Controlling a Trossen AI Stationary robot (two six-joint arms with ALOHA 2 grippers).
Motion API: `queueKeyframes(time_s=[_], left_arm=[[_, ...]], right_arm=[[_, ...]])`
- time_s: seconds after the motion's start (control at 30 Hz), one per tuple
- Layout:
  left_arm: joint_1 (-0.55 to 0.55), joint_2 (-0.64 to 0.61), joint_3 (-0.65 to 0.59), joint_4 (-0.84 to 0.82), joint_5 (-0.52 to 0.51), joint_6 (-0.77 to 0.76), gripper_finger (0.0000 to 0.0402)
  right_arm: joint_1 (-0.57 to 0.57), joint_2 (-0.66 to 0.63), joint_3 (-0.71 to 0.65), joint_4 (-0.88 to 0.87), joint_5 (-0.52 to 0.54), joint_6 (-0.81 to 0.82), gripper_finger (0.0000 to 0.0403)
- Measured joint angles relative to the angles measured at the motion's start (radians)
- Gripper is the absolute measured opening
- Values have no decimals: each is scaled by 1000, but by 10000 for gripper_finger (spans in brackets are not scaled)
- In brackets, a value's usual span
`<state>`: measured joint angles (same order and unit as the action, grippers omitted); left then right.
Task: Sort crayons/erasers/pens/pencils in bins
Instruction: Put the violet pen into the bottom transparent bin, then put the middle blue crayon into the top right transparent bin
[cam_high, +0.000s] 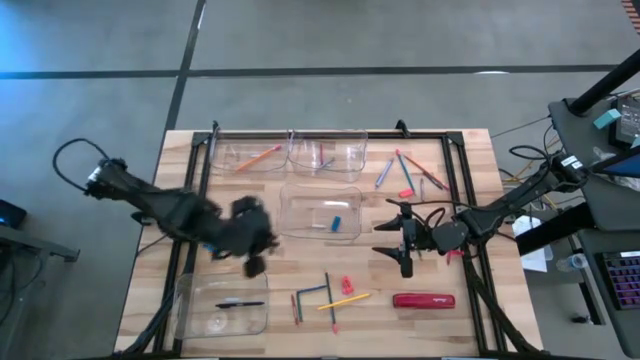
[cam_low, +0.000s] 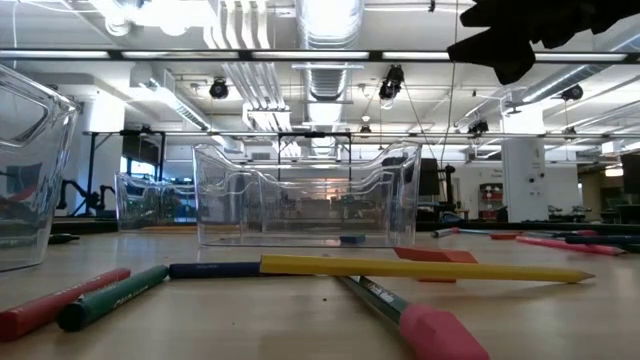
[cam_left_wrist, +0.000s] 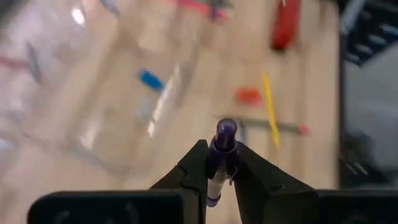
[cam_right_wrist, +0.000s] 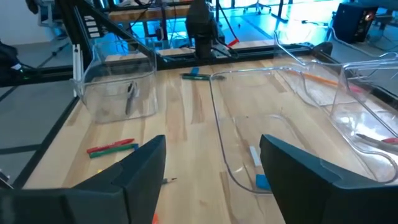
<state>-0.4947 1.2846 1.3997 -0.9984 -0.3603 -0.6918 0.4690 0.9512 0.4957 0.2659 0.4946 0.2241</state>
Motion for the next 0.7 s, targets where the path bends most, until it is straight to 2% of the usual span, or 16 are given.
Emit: queueKeyframes(time_s=[0.13, 0.27, 0.43, 0.57, 0.7], left_arm=[[-184, 24, 20, -76, 19, -156, 33], [-275, 72, -17, -110, 71, -323, 34], [-295, 138, -50, -118, 194, -441, 66], [-290, 167, -61, -110, 214, -425, 103], [-270, 167, -62, -108, 190, -372, 123]], right_arm=[[0, 0, 0, -1, 0, 1, 250], [0, 0, 0, -1, 0, 14, 250], [0, 0, -1, 0, 0, 20, 250], [0, 0, -1, 0, -1, 20, 250], [0, 0, -3, -4, -4, 19, 250]])
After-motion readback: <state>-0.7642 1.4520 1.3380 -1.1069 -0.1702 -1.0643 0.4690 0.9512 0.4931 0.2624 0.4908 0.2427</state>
